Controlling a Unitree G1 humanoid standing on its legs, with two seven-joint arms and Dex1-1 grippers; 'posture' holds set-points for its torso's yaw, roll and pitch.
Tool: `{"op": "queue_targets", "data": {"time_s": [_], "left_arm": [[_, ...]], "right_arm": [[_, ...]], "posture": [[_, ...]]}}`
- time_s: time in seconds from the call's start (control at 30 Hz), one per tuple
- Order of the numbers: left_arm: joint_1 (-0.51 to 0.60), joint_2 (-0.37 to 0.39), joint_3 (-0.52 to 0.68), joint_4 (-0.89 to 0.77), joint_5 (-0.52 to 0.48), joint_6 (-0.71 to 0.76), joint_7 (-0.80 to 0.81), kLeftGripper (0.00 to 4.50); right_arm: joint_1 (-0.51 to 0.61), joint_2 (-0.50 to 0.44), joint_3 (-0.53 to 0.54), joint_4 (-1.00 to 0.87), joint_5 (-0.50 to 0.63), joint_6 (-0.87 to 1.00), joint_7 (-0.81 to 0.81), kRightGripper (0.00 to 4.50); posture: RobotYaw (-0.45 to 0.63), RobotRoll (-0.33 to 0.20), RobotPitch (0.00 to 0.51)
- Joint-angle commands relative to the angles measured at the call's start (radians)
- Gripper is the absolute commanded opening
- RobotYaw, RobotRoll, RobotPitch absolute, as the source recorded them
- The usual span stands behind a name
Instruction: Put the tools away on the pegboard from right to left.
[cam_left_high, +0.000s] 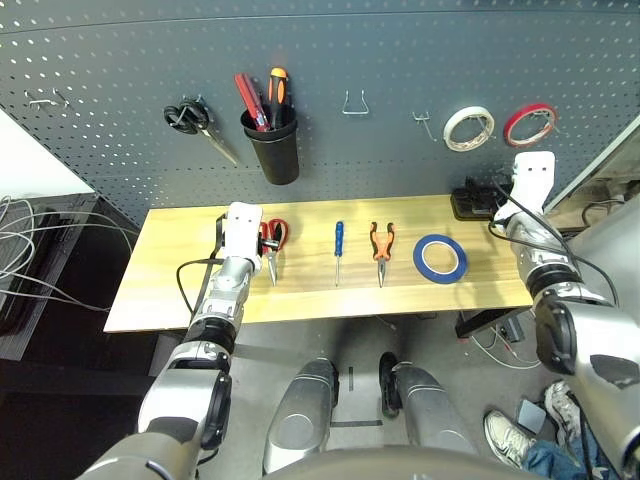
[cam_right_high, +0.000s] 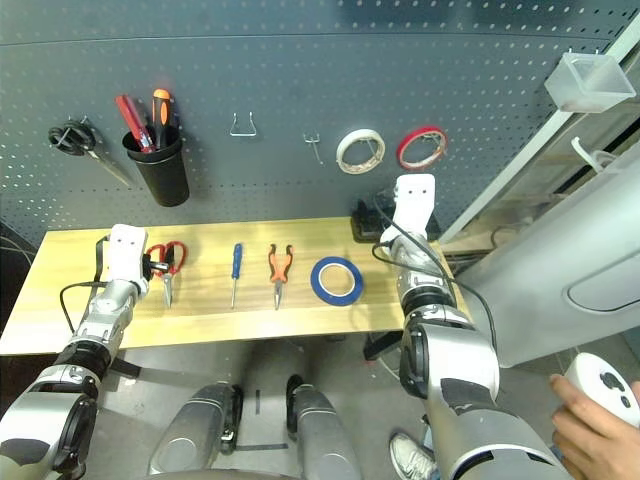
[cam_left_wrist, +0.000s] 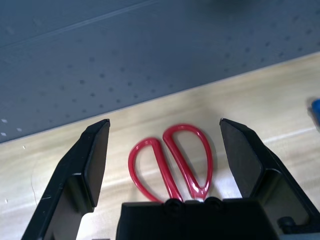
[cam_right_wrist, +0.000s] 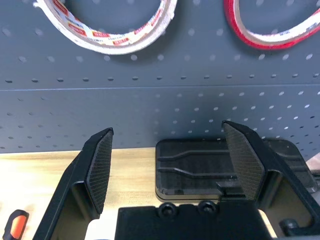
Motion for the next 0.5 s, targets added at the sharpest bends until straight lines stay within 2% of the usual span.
{"op": "queue_targets", "data": {"time_s": [0.03,0.27,0.43,0.5], "left_arm": [[0.021,0.01,0.012,0.001,-0.002,0.019,0.004,4.49],[0.032,0.016,-0.029,-0.05,0.011,0.011,-0.085,4.49],[0.021,0.027,-0.11,-0.052,0.05,-0.033,-0.231,4.49],[0.019,0.022,-0.141,-0.054,0.069,-0.044,-0.261,4.49]], "right_arm": [[0.01,-0.007,-0.015,0.022,0.013,0.03,0.002,4.5],[0.0,-0.013,-0.042,0.006,0.048,0.047,0.045,4.5],[-0.01,-0.012,-0.024,0.023,0.038,0.189,0.057,4.5],[0.008,-0.002,0.014,0.025,0.002,0.237,0.072,4.5]], "posture": [[0.15,0.0,0.207],[0.13,0.0,0.19],[0.13,0.0,0.184],[0.12,0.0,0.185]]}}
